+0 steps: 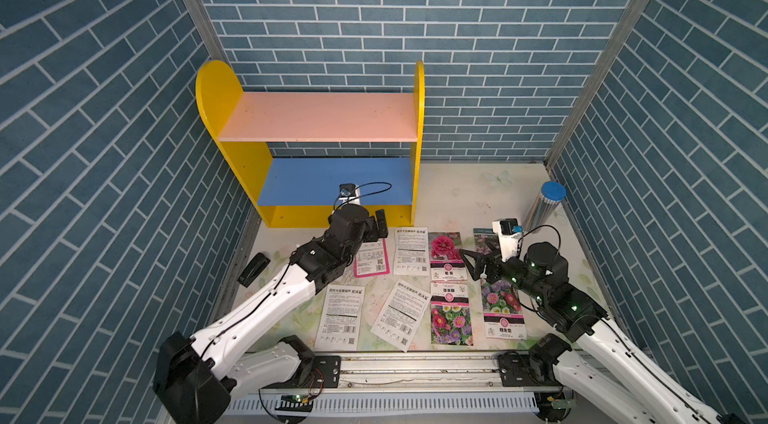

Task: Take the seed bag off the shelf
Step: Reset both arms

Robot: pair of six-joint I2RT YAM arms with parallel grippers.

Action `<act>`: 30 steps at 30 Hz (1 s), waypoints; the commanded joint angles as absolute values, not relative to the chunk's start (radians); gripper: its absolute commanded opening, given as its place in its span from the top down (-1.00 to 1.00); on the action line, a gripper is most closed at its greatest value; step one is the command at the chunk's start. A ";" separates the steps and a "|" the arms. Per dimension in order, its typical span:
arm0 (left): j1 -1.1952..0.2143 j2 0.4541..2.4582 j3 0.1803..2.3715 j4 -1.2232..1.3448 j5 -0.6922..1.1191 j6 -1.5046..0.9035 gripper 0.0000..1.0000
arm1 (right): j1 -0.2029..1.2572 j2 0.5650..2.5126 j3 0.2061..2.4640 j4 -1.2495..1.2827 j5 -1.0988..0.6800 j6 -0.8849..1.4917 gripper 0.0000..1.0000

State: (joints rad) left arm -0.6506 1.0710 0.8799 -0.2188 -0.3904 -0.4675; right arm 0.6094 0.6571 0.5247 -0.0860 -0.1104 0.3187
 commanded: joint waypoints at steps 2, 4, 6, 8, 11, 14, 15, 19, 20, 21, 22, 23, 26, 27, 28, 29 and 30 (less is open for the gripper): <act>-0.597 1.007 0.808 -0.161 -0.545 -0.357 -0.99 | 0.599 0.724 0.515 0.136 0.060 0.177 -1.00; -0.547 0.985 0.775 -0.134 -0.547 -0.334 -0.99 | 0.590 0.765 0.497 0.190 0.136 0.120 -1.00; -0.495 0.957 0.723 -0.060 -0.524 -0.294 -0.99 | 0.570 0.793 0.465 0.272 0.161 0.068 -1.00; -0.438 0.924 0.657 0.021 -0.469 -0.265 -0.99 | 0.538 0.817 0.431 0.351 0.158 0.003 -1.00; -0.361 0.884 0.578 0.124 -0.393 -0.237 -0.99 | 0.469 0.852 0.396 0.435 0.167 -0.049 -1.00; -0.305 0.895 0.529 0.196 -0.348 -0.191 -0.99 | 0.375 0.869 0.327 0.569 0.168 -0.089 -1.00; -0.292 0.904 0.514 0.227 -0.347 -0.176 -1.00 | 0.330 0.876 0.302 0.624 0.153 -0.077 -1.00; -0.266 0.926 0.447 0.362 -0.337 -0.152 -0.99 | 0.160 0.955 0.222 0.823 0.025 -0.056 -1.00; -0.263 0.932 0.422 0.414 -0.338 -0.142 -0.99 | 0.126 0.996 0.209 0.879 0.004 -0.048 -1.00; -0.259 0.942 0.402 0.459 -0.336 -0.134 -1.00 | 0.096 1.042 0.204 0.924 -0.018 -0.048 -1.00; -0.258 0.950 0.386 0.491 -0.337 -0.127 -0.99 | 0.072 1.082 0.201 0.955 -0.032 -0.046 -1.00; -0.255 0.958 0.369 0.530 -0.339 -0.115 -0.99 | 0.049 1.130 0.199 0.996 -0.044 -0.036 -1.00; -0.240 0.979 0.311 0.638 -0.338 -0.097 -0.99 | 0.011 1.276 0.181 1.152 -0.106 -0.032 -1.00; -0.230 0.982 0.293 0.664 -0.326 -0.095 -0.99 | 0.006 1.319 0.180 1.186 -0.111 -0.030 -1.00; -0.222 0.986 0.279 0.684 -0.317 -0.094 -0.99 | 0.001 1.349 0.172 1.222 -0.122 -0.031 -1.00; -0.215 0.987 0.262 0.708 -0.308 -0.091 -0.99 | -0.001 1.380 0.161 1.272 -0.136 -0.031 -1.00; -0.208 0.988 0.248 0.729 -0.303 -0.089 -0.99 | -0.006 1.406 0.156 1.302 -0.147 -0.031 -1.00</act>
